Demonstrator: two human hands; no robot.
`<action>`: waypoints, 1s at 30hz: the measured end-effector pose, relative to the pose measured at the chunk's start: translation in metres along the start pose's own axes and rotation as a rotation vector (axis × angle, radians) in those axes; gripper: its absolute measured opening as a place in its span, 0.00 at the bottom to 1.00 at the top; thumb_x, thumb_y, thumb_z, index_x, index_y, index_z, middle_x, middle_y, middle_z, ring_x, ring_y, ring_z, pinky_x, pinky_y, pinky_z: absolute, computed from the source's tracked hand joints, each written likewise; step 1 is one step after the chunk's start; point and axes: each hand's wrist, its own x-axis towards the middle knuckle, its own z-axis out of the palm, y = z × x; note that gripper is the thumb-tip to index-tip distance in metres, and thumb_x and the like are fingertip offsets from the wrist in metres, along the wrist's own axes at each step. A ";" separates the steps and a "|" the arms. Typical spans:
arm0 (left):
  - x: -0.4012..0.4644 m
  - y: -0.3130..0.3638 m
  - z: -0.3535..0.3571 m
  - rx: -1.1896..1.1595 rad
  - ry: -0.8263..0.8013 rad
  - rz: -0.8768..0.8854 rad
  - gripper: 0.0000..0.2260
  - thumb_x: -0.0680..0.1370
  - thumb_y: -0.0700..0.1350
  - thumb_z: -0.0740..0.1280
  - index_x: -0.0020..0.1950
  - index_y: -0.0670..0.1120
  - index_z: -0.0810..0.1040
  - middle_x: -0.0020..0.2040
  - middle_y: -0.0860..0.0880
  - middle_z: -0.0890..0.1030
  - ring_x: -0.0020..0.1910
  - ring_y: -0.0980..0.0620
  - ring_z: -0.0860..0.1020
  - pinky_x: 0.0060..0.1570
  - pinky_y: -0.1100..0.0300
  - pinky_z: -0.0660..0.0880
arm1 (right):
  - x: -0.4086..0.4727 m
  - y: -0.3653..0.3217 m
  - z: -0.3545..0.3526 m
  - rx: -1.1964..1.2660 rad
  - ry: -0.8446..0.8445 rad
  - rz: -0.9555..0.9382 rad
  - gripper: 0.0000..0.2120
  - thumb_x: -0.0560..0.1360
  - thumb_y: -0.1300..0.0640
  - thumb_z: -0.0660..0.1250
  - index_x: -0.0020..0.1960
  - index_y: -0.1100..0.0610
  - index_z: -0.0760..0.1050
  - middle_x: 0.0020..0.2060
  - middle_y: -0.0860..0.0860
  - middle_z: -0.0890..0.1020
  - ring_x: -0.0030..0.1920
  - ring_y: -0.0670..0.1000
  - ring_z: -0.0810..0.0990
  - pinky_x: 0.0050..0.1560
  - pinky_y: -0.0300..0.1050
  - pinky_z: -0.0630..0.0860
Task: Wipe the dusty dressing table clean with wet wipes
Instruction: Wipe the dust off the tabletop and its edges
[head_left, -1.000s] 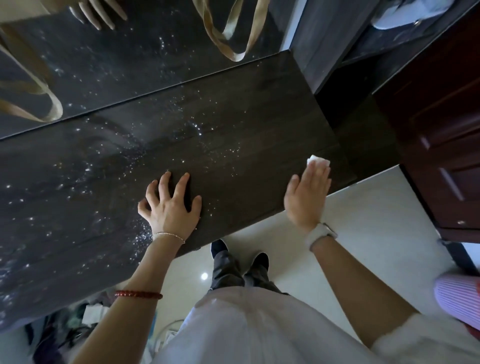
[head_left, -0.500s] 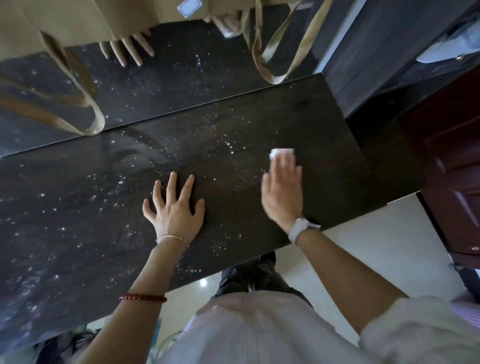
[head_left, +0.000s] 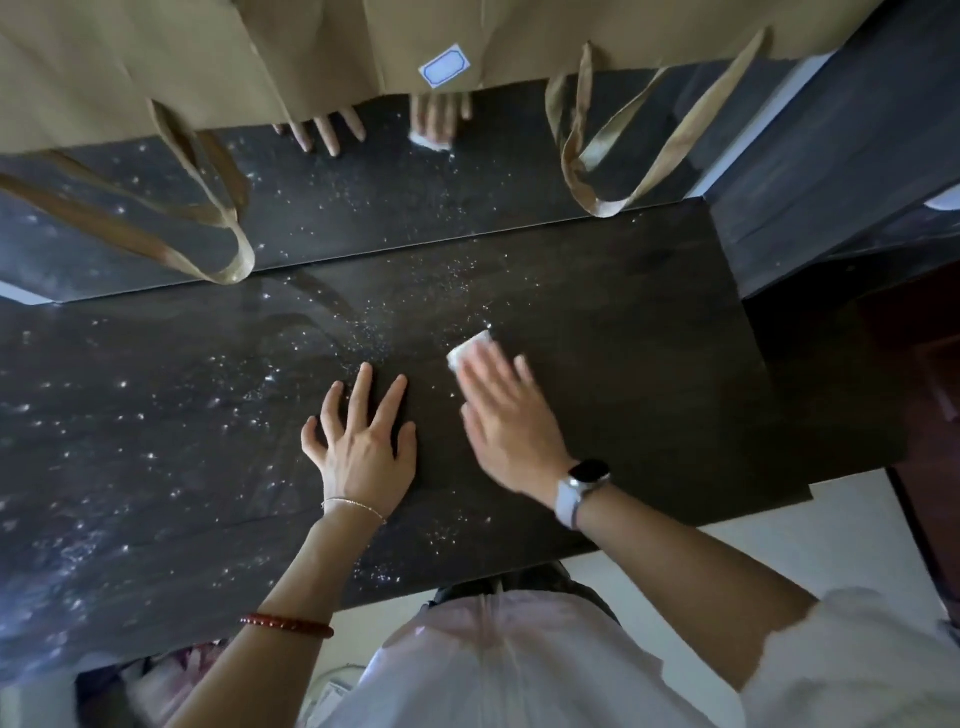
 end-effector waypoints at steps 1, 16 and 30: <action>0.004 0.003 -0.002 -0.019 0.011 -0.027 0.22 0.77 0.51 0.59 0.71 0.57 0.62 0.76 0.51 0.54 0.74 0.43 0.49 0.68 0.40 0.48 | -0.008 -0.003 -0.001 -0.035 -0.079 -0.165 0.24 0.77 0.53 0.49 0.71 0.58 0.62 0.71 0.56 0.65 0.72 0.56 0.61 0.71 0.57 0.54; 0.038 0.026 0.007 -0.146 0.154 -0.169 0.19 0.79 0.46 0.58 0.71 0.51 0.64 0.75 0.51 0.60 0.74 0.49 0.53 0.67 0.49 0.49 | 0.042 0.082 -0.022 -0.121 -0.052 -0.248 0.24 0.77 0.52 0.49 0.72 0.54 0.61 0.71 0.52 0.65 0.72 0.53 0.63 0.70 0.62 0.57; 0.036 0.030 0.010 -0.059 0.141 -0.170 0.22 0.77 0.53 0.52 0.71 0.53 0.61 0.75 0.50 0.58 0.74 0.49 0.52 0.68 0.48 0.49 | 0.073 0.115 -0.035 -0.087 0.046 0.121 0.24 0.76 0.54 0.50 0.72 0.52 0.60 0.71 0.53 0.65 0.72 0.52 0.62 0.70 0.62 0.53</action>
